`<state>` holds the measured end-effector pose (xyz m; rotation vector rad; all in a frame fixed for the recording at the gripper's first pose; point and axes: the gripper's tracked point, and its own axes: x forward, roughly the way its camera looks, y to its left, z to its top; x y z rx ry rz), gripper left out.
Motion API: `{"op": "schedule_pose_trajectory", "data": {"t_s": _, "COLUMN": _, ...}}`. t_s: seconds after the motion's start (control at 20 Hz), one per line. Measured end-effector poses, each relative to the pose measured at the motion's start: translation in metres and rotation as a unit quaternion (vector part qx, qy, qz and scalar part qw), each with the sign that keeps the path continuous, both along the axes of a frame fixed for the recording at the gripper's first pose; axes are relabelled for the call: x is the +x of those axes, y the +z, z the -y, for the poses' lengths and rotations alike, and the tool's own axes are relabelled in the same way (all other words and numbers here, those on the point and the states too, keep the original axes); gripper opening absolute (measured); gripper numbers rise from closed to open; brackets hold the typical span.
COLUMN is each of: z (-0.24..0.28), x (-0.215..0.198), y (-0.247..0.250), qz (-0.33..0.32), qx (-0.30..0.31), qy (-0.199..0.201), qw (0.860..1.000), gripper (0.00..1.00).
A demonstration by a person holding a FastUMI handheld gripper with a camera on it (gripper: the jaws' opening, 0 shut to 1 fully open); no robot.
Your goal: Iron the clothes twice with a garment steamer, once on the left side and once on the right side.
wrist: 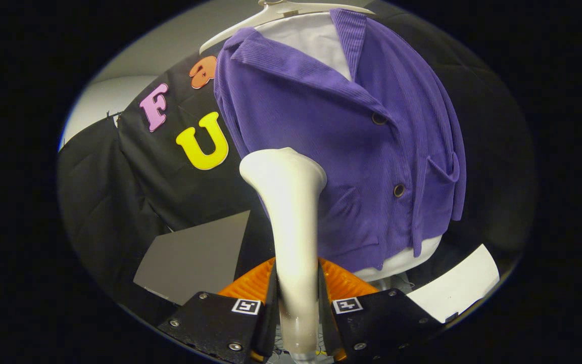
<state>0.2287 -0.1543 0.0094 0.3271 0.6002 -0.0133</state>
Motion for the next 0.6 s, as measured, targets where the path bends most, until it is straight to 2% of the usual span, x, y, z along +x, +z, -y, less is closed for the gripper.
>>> {"op": "schedule_pose_trajectory", "data": {"t_s": 0.6, "z": 0.012, "x": -0.055, "y": -0.151, "qz": -0.142, "qx": 0.01, "qy": -0.031, "qw": 0.989, "gripper": 0.38}}
